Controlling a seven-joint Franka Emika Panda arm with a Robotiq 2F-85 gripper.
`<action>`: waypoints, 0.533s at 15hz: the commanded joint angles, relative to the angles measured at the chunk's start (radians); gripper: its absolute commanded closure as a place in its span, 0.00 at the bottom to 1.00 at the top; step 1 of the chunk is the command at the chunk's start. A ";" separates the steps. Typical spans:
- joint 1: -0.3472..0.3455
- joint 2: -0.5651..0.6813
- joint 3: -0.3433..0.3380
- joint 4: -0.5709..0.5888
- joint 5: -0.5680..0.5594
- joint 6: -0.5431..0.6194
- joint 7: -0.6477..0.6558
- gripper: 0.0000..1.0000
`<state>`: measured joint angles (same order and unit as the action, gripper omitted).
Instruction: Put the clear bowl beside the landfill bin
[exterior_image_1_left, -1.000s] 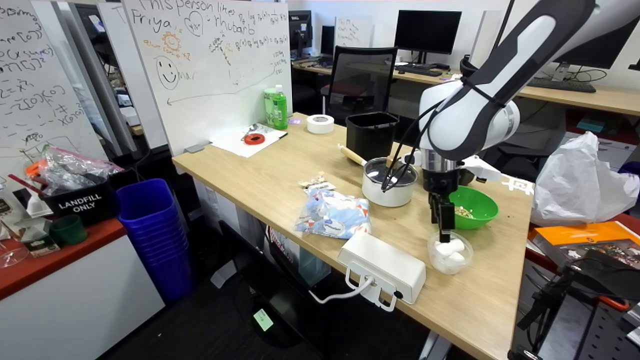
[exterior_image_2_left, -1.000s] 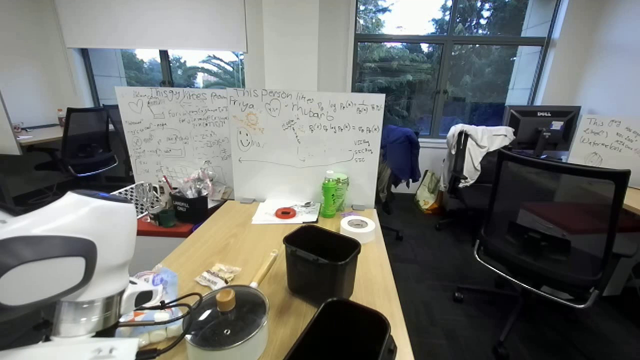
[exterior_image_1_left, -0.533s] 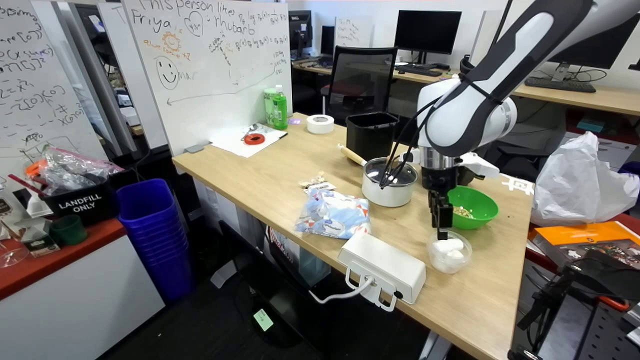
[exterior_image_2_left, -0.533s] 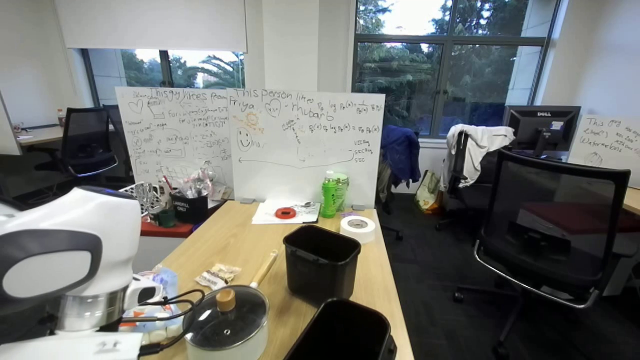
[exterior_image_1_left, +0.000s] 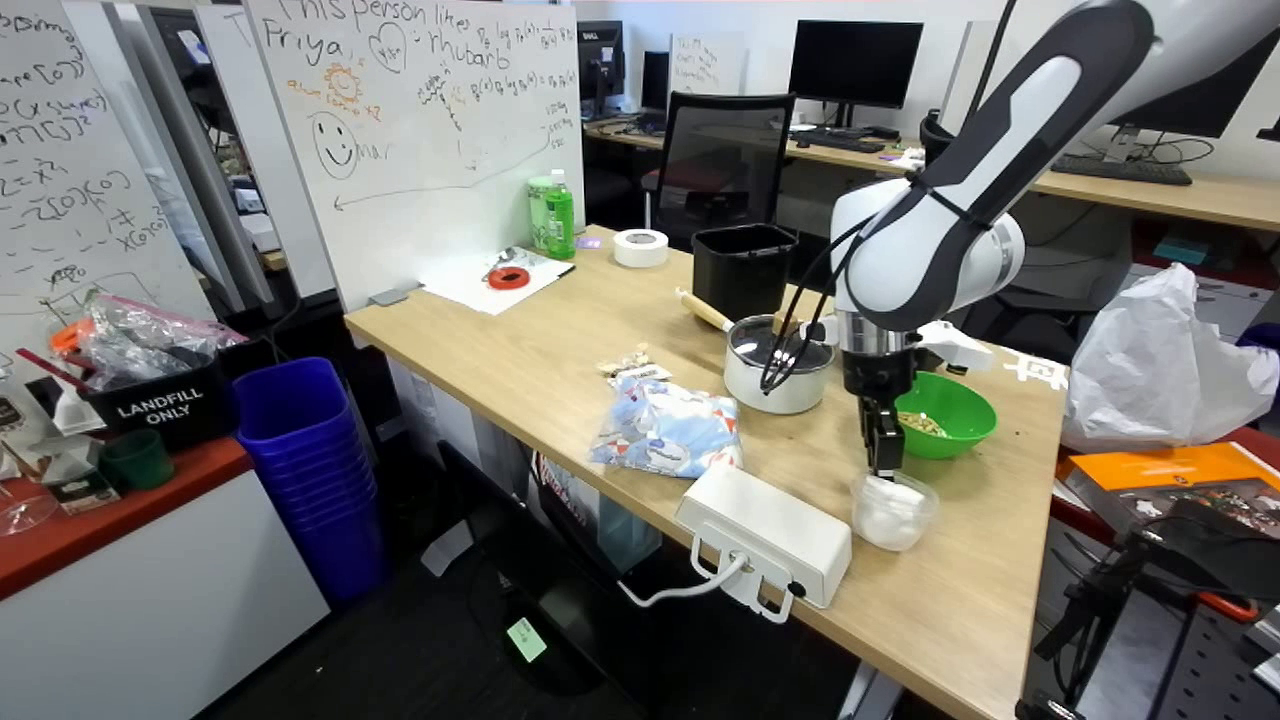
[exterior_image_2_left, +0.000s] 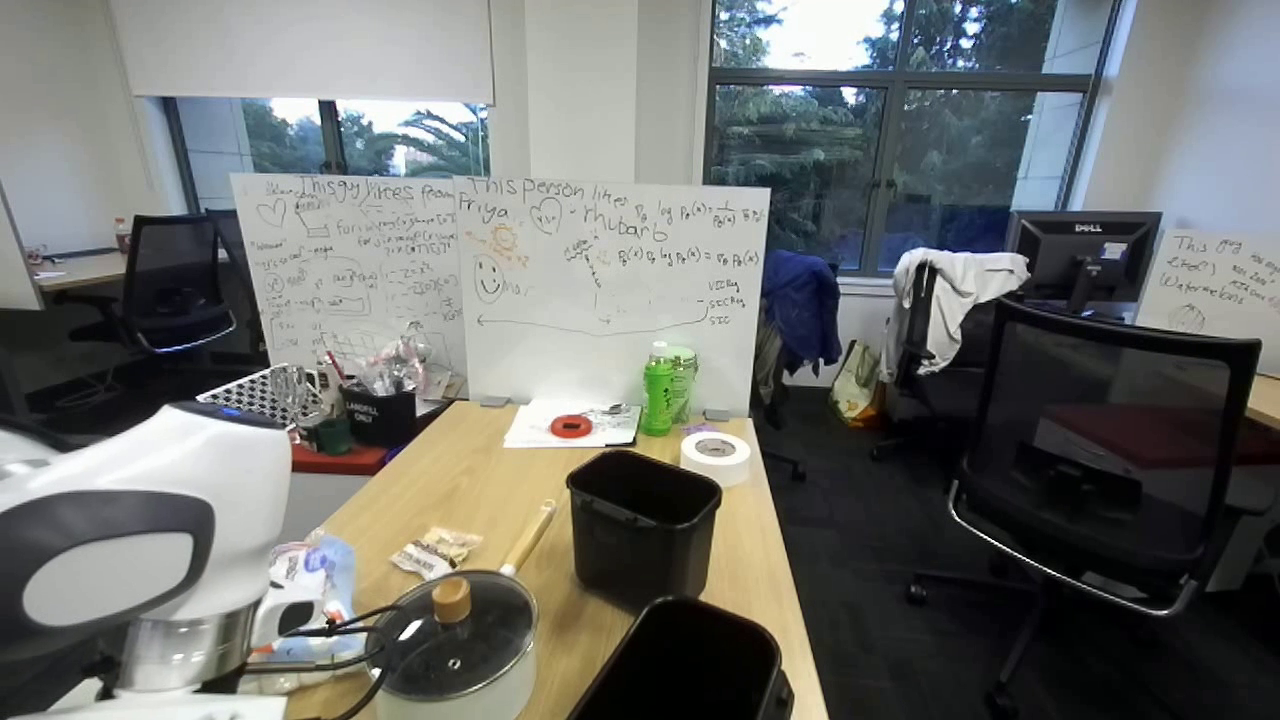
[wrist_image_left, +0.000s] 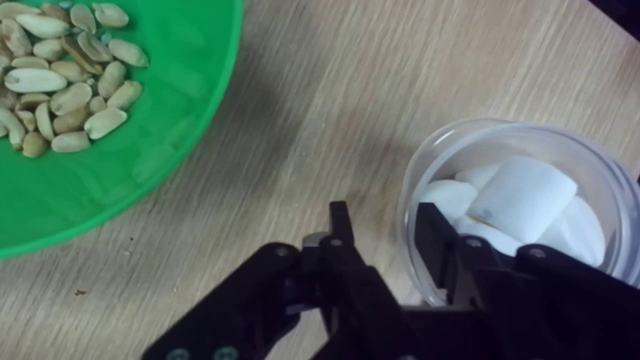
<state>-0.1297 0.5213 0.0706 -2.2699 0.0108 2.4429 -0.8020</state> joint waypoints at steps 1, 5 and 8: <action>-0.017 -0.001 0.008 0.004 0.001 0.009 0.020 0.81; -0.031 -0.045 0.016 -0.030 0.019 0.031 0.034 1.00; -0.034 -0.095 0.013 -0.056 0.035 0.035 0.058 0.98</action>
<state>-0.1432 0.4774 0.0710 -2.2796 0.0208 2.4492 -0.7610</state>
